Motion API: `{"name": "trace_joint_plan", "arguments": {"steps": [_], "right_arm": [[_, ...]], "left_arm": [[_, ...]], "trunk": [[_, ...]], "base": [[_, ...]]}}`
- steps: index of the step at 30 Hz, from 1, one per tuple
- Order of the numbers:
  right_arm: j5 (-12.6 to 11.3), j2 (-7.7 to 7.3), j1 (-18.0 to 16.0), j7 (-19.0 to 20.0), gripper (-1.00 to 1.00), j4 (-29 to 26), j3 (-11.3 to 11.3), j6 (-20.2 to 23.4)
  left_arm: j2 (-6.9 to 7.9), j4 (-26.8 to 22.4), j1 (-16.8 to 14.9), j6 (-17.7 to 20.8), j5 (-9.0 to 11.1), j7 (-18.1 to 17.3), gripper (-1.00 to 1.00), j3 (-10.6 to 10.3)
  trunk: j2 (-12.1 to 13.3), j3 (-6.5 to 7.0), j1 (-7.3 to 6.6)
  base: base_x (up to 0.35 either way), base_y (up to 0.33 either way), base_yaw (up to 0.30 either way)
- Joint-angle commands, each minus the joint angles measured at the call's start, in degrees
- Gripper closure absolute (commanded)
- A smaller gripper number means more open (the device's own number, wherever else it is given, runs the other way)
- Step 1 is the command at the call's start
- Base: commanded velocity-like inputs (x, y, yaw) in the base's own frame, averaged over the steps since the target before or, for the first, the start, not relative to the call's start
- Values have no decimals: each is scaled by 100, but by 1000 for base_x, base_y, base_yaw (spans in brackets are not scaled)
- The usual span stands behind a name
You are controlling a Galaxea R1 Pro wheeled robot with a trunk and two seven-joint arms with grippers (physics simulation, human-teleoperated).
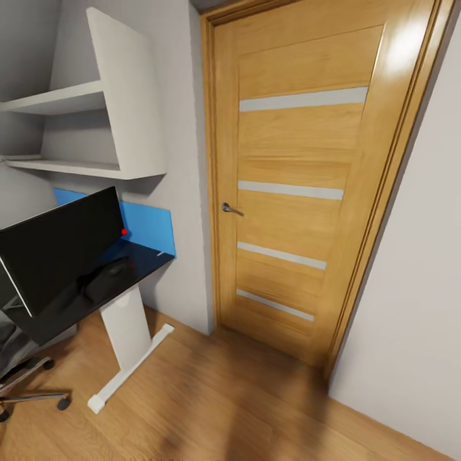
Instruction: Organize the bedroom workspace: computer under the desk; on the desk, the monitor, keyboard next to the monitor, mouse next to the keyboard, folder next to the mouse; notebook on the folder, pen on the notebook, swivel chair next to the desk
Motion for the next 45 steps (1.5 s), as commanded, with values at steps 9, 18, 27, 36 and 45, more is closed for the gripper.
{"name": "trace_joint_plan", "arguments": {"steps": [9, 18, 27, 36, 45], "right_arm": [[35, 1, -3, -102, -100, -17, -17, -22], [45, -4, -2, -508, -100, -42, -7, -294], [216, 41, -3, -582, -100, 2, -30, -806], [250, 61, -2, -629, -100, 7, -32, -862], [424, 53, -2, -594, -100, 49, -39, -867]], "left_arm": [[-7, 468, -3, -1404, 17, 20, -100, 11], [-7, 555, -6, -1630, 18, 30, -100, 13], [-7, 561, -6, -1646, 18, 31, -100, 22], [0, 562, -6, -1647, 18, 39, -100, 30], [-1, 562, -5, -1647, 23, 37, -100, 232]], "trunk": [[-4, -45, 0], [-4, -87, 0], [-4, -133, 0], [-4, -181, 0], [-4, -198, 0]], "base": [[0, 0, 264], [0, 0, 258], [0, 0, 244], [0, 0, 238], [0, 0, 101]]}}
